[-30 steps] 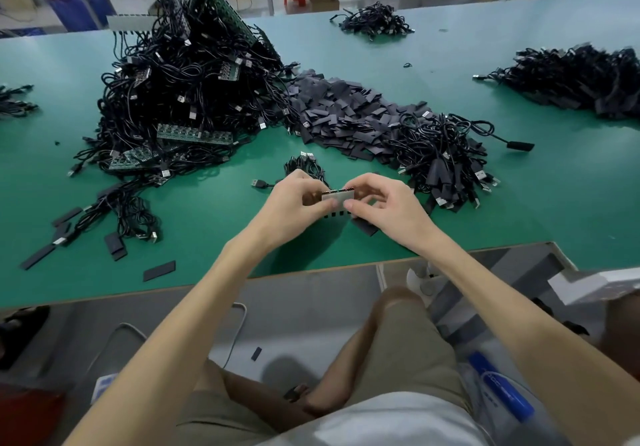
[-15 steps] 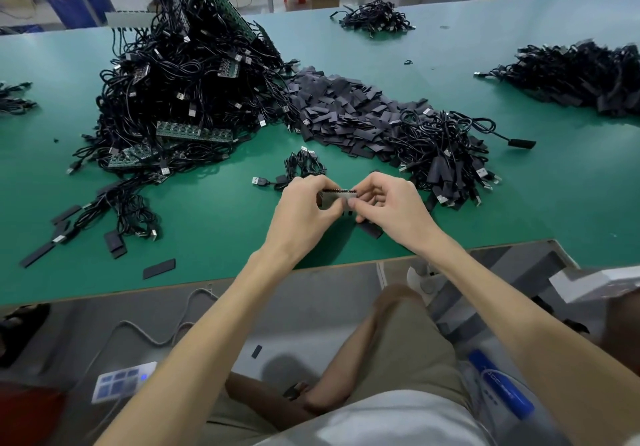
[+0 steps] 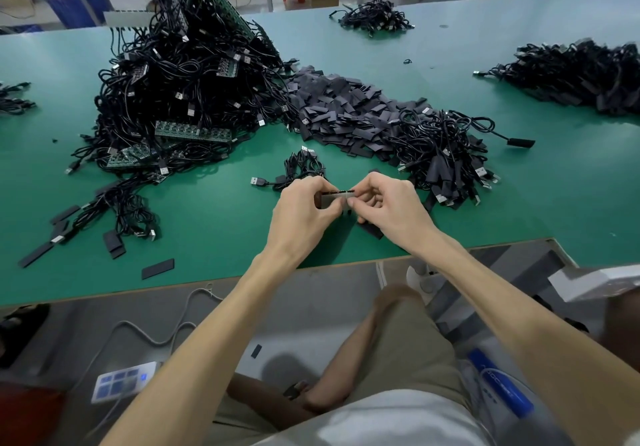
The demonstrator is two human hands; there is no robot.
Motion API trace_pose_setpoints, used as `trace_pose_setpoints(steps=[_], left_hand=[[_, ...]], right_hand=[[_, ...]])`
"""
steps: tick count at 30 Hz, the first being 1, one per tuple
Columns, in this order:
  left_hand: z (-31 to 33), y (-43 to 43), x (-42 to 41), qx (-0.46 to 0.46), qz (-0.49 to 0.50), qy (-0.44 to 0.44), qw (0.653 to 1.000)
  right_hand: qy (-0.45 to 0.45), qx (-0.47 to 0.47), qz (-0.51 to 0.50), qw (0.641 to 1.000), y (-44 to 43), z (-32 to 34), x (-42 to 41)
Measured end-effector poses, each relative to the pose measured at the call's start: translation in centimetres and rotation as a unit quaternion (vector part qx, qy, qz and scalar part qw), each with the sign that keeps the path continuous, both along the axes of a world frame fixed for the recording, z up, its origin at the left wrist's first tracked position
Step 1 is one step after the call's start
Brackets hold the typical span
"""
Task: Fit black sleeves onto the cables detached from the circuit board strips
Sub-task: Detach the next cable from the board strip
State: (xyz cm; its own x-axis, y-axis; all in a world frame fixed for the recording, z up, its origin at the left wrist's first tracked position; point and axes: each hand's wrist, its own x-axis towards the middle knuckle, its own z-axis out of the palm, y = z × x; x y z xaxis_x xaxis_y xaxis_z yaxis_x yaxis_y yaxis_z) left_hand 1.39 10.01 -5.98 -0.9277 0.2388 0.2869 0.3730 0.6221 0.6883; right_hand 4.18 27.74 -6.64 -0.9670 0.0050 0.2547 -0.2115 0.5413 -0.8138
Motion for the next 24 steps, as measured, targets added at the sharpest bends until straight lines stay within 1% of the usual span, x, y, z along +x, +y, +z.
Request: trace_pose_setpoints(steps=[7,10,12,14,16,21,24], left_hand=[[-0.3,1.1,0.3,0.023,0.032,0.015,0.999],[-0.3,1.0,-0.2,-0.007,0.029,0.041,0.999],[-0.3,0.1,-0.5,-0.039,0.041,0.069,0.996],[-0.3,-1.2,-0.8,-0.049,0.058,0.080,0.994],[-0.4,-2.5,-1.1,-0.032,0.070,0.073,0.994],[-0.4,-4.9,-1.0,0.069,0.066,0.048,0.994],[-0.5,-5.7,-1.1,0.040,0.070,0.054,0.995]], right_hand=[[0.021,0.010,-0.006,1.000,-0.4,0.0,0.1],[0.009,-0.051,-0.031,0.998,-0.1,0.2,-0.2],[0.007,-0.079,-0.028,0.996,0.0,0.2,-0.3],[0.007,-0.097,-0.021,0.995,0.0,0.2,-0.3],[0.007,-0.115,-0.034,0.993,0.2,0.2,-0.3],[0.008,-0.151,-0.072,0.986,0.5,0.3,-0.5],[0.014,-0.159,-0.083,0.984,0.5,0.3,-0.3]])
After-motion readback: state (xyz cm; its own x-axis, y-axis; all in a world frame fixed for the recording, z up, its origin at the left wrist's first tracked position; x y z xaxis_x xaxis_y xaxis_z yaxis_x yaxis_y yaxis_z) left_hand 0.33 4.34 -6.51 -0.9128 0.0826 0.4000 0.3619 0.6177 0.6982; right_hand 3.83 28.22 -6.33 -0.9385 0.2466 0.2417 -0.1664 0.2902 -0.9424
